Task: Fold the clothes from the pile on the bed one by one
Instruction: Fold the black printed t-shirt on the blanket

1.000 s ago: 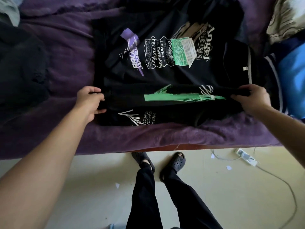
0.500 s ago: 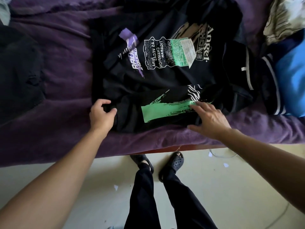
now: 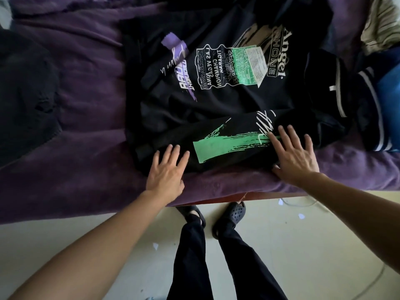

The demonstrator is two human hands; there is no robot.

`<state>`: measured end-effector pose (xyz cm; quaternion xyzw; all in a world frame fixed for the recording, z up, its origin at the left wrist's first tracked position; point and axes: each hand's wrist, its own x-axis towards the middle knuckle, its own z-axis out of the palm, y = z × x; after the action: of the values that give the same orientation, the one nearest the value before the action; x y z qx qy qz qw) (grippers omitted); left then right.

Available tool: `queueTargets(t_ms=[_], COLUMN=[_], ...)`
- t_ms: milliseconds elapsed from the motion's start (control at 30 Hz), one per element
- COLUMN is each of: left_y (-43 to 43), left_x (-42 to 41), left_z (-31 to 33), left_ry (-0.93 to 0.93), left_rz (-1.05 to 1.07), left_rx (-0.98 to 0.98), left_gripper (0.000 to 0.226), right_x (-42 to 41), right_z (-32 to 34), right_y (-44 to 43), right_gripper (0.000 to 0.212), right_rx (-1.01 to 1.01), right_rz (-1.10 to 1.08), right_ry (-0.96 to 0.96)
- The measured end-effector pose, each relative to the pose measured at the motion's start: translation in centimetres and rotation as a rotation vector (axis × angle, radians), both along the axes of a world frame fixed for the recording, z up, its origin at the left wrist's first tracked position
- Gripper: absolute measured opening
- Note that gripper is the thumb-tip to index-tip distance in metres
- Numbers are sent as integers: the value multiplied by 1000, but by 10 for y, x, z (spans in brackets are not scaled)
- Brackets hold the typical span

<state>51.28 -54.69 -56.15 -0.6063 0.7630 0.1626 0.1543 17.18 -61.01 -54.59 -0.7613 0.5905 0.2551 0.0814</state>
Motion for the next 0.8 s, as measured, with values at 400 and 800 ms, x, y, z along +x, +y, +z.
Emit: queueTargets(t_ms=[400,800], left_y=[-57,-273], left_x=[51,104], left_z=[32,88], left_ry=[146,568], left_rz=[187,796], left_rx=[204,-96], left_gripper=[36,19], right_x=[-26,-19], right_z=[49,82], right_y=[-25,-282], right_gripper=[61,17], right_rx=[150,91], right_rz=[-157,-608], right_ry=[-316,-831])
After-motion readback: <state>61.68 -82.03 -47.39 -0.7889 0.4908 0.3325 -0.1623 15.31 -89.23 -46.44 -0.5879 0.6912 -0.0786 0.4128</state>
